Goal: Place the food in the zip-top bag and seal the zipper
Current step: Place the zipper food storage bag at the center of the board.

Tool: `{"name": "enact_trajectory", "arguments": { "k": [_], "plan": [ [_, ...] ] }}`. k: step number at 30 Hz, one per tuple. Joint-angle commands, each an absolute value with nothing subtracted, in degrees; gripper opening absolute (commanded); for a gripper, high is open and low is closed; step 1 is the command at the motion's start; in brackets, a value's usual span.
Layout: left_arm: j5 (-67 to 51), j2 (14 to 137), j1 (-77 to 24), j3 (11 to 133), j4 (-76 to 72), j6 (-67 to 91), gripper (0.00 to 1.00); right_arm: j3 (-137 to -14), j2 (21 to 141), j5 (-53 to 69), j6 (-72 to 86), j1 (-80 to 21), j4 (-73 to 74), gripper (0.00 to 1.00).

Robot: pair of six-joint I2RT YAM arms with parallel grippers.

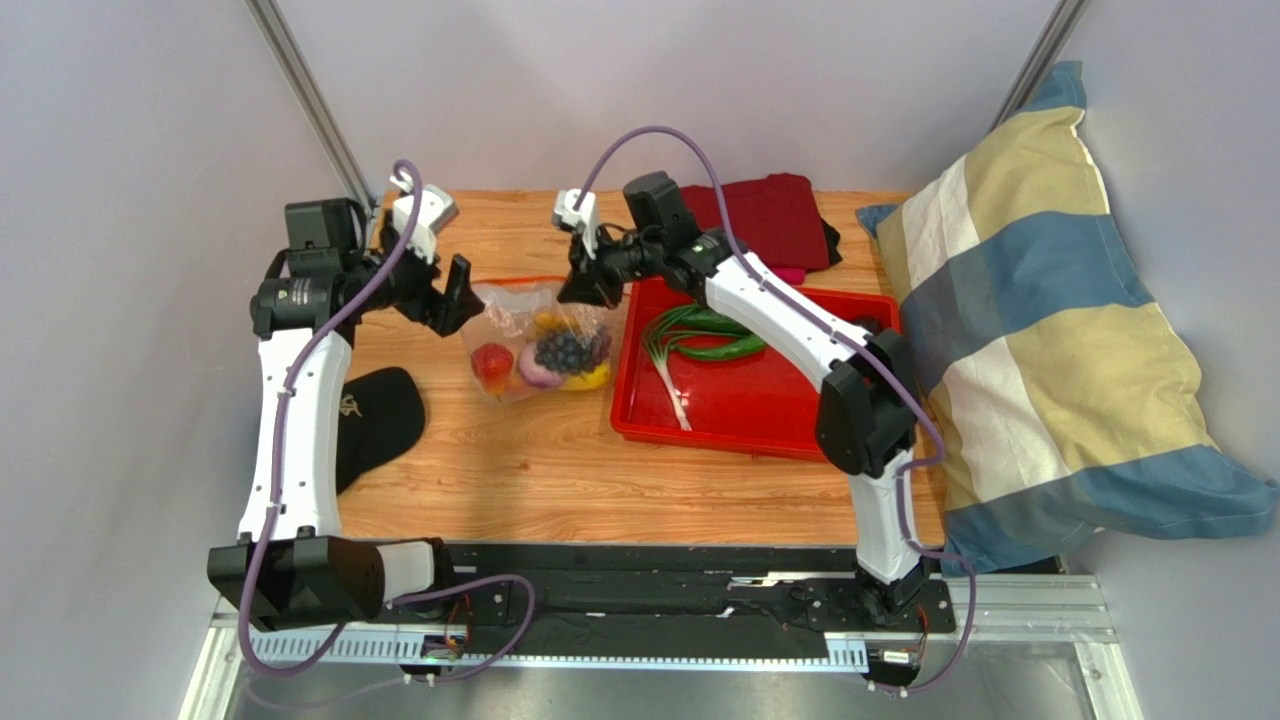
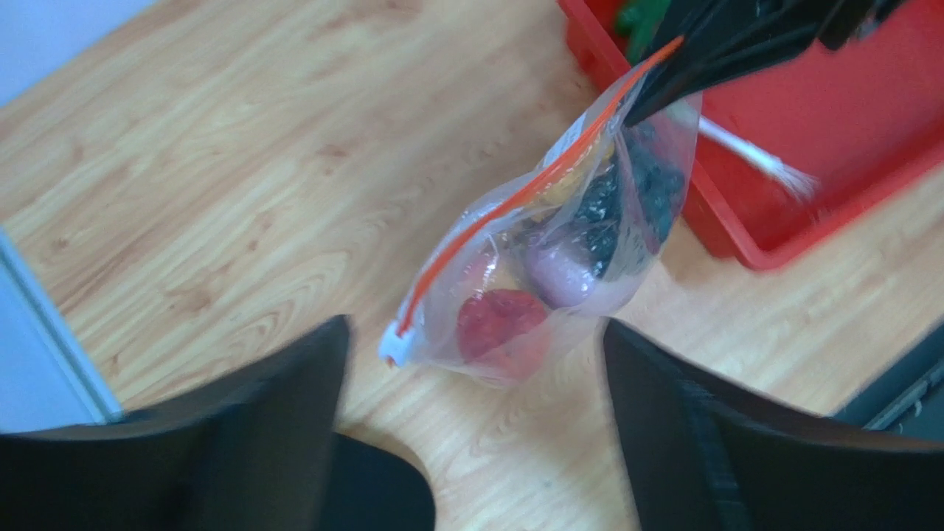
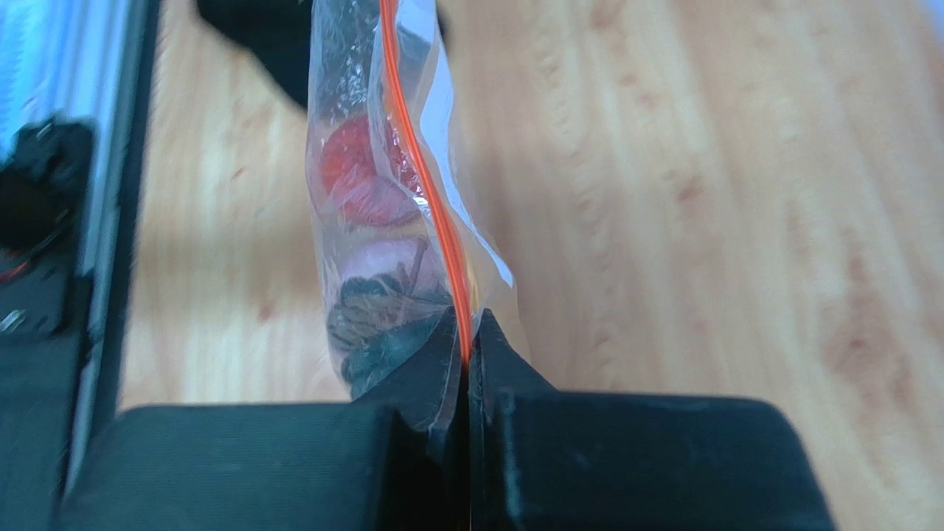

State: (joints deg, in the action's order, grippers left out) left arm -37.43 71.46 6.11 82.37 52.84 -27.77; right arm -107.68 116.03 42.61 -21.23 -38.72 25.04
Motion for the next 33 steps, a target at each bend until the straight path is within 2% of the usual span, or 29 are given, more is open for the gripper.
{"name": "enact_trajectory", "arguments": {
  "k": [1,4,7,15,21,23,25,27,28,29,30,32,33],
  "plan": [
    [-34.9,74.1,10.2,88.5,42.9,-14.0,0.99,-120.9,122.3,34.0,-12.7,-39.0,13.4,0.00],
    [-32.4,76.5,12.1,92.4,42.2,-12.1,0.99,-126.7,125.7,33.7,-14.1,-39.3,11.4,0.00],
    [-31.8,77.9,13.4,94.2,42.3,-12.9,0.99,-126.7,126.1,34.0,-18.8,-40.5,12.5,0.00],
    [-31.7,80.4,13.4,94.7,49.6,-13.8,0.99,-105.5,122.3,33.6,-33.5,-48.0,16.3,0.00],
    [-33.7,81.6,13.5,95.1,57.8,-14.1,0.99,-101.2,122.4,31.7,-33.7,-52.1,21.4,0.03],
    [-35.1,81.8,13.4,95.0,60.5,-14.4,0.99,-99.3,121.0,33.5,-31.3,-53.3,21.3,0.11],
    [-36.5,81.9,13.5,94.2,61.9,-14.2,0.99,-95.7,118.2,33.8,-30.1,-54.4,19.8,0.14],
    [-37.3,81.7,13.4,93.3,62.0,-13.4,0.99,-93.6,116.5,34.1,-28.4,-55.7,18.2,0.23],
    [-38.7,81.4,13.5,92.5,61.7,-13.2,0.99,-92.4,115.2,34.5,-27.8,-56.0,18.0,0.30],
    [-39.3,81.1,13.4,91.9,61.4,-12.6,0.99,-92.2,114.7,35.0,-26.3,-56.1,18.5,0.46],
    [-39.5,80.5,13.4,91.3,60.8,-11.9,0.99,-92.2,114.1,35.2,-25.6,-56.0,18.9,0.55],
    [-40.5,80.0,13.4,90.3,60.3,-11.3,0.99,-91.7,111.0,35.2,-24.6,-55.4,20.4,0.68],
    [-40.7,79.5,13.4,90.0,60.3,-11.2,0.99,-91.4,109.4,35.3,-23.5,-54.9,20.7,0.71]
  ]
}}
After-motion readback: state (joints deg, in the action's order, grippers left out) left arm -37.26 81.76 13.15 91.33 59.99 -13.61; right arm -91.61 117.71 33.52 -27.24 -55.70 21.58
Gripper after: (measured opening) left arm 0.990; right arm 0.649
